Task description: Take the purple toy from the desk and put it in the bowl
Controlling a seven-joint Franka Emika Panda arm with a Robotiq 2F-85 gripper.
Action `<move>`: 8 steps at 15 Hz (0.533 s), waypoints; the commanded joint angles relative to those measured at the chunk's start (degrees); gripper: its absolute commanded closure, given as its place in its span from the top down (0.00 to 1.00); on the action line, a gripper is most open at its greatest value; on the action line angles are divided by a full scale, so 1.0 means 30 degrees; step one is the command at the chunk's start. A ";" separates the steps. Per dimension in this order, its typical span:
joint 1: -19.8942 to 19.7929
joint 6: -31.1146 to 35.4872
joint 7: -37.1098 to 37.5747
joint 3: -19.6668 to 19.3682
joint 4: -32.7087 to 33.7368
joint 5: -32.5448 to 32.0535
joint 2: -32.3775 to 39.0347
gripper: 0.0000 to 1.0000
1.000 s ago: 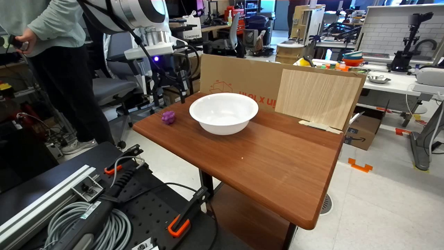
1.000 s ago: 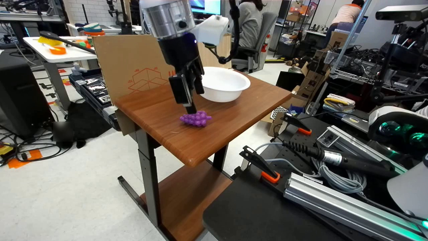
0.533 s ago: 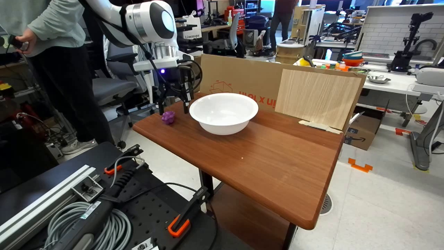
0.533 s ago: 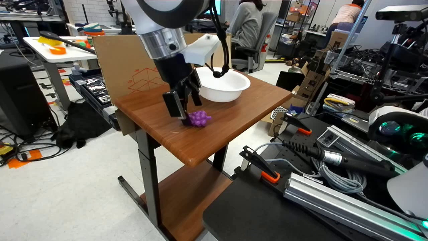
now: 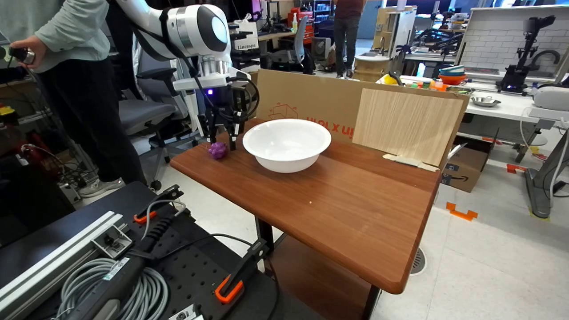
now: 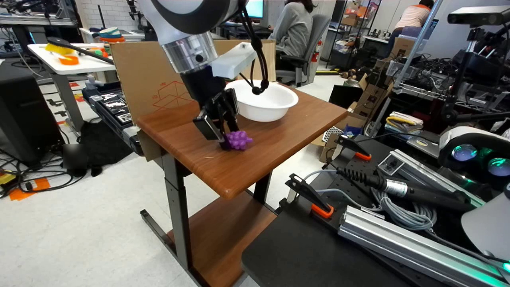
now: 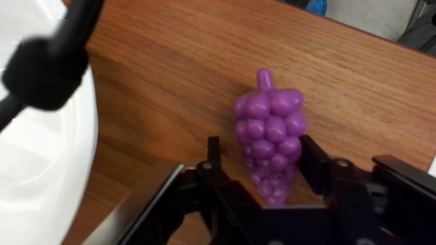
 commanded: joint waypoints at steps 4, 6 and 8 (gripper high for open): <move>-0.0024 -0.1006 0.0615 -0.0030 0.0118 0.0996 -0.0369 0.13; -0.0145 -0.0878 0.0000 0.0356 -0.1138 0.1275 -0.2033 0.13; -0.0336 -0.1148 -0.0661 0.0636 -0.2078 0.1490 -0.3730 0.13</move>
